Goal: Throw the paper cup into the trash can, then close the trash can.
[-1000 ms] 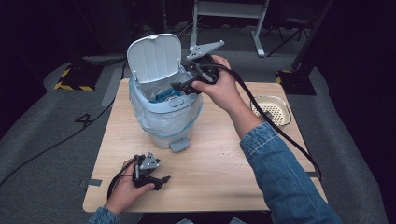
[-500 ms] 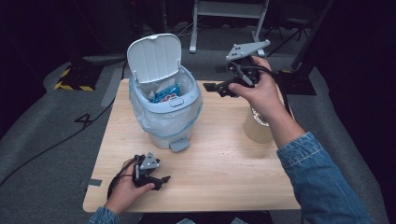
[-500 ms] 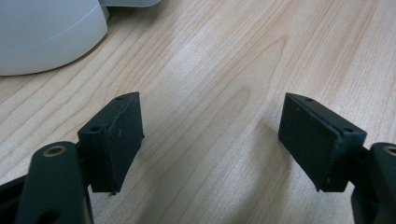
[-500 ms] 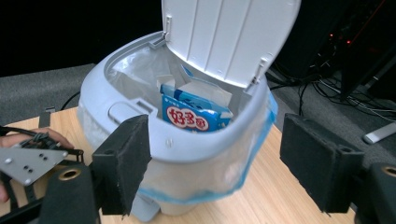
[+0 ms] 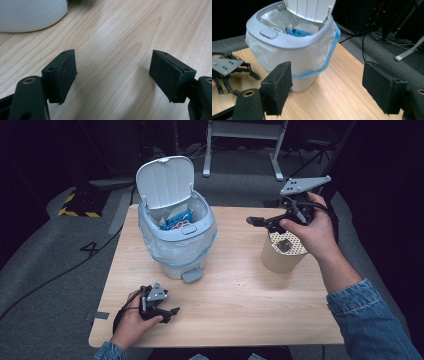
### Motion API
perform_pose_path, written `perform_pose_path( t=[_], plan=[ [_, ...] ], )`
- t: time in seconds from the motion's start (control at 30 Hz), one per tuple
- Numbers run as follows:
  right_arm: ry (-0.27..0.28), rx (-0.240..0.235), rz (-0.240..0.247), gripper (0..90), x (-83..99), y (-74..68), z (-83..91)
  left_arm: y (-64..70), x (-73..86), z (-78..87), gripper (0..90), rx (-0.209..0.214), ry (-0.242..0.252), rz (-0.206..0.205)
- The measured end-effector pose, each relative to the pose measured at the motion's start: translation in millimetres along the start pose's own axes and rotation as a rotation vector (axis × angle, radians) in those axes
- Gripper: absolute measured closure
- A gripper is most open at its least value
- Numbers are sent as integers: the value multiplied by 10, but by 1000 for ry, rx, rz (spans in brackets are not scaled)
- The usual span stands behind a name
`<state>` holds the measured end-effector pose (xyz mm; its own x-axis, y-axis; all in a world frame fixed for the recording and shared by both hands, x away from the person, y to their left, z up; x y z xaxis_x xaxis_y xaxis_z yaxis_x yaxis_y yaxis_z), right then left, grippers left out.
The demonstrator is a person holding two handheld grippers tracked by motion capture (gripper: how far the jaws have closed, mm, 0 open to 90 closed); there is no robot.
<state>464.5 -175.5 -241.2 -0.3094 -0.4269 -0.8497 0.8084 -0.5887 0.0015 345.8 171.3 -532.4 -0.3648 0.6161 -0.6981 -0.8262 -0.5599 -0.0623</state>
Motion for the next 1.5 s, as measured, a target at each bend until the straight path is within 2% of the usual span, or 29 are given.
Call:
perform_pose_path(
  t=[0.1, 0.37, 0.53, 0.73, 0.9, 1.07, 1.17, 1.3, 1.43, 1.5],
  plan=[
    [-16, 3, -27, 253, 99, 16, 60, -23, 22, 21, 228, -5, -1, 5],
    [-23, 31, -47, 245, 356, 92, 226, -70, 77, 69, 226, -15, -2, 13],
    [-61, 51, -46, 238, 600, 140, 318, -78, 82, 71, 214, -23, -5, 17],
    [-72, 67, -66, 248, 885, 170, 437, -71, 81, 66, 201, -19, -7, 20],
    [-96, 80, -83, 249, 1123, 200, 461, -76, 85, 69, 183, -19, -9, 16],
    [-109, 89, -99, 245, 1359, 230, 498, -89, 109, 93, 187, -27, -8, 35],
    [-119, 97, -108, 239, 1540, 254, 499, -88, 117, 99, 185, -29, -8, 33],
    [-155, 105, -113, 231, 1896, 238, 443, -104, 127, 113, 194, -35, -8, 31],
    [-168, 112, -114, 236, 2207, 224, 395, -141, 127, 175, 313, -27, -20, 22],
    [-166, 102, -140, 237, 2342, 230, 371, -156, 114, 214, 315, -28, -11, 31]
  ],
)
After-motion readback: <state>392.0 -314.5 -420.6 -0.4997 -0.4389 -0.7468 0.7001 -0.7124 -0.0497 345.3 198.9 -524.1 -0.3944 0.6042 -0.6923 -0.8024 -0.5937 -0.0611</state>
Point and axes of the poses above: each handheld gripper's, and its own axes: z roughly backward along the jaws, x roughly out of its underside, y roughly to its right, the point moved 4 cm from there along -z, roughly forward along the jaws, and after that the axes turned 7 degrees about -z, right-handed, at the moved point
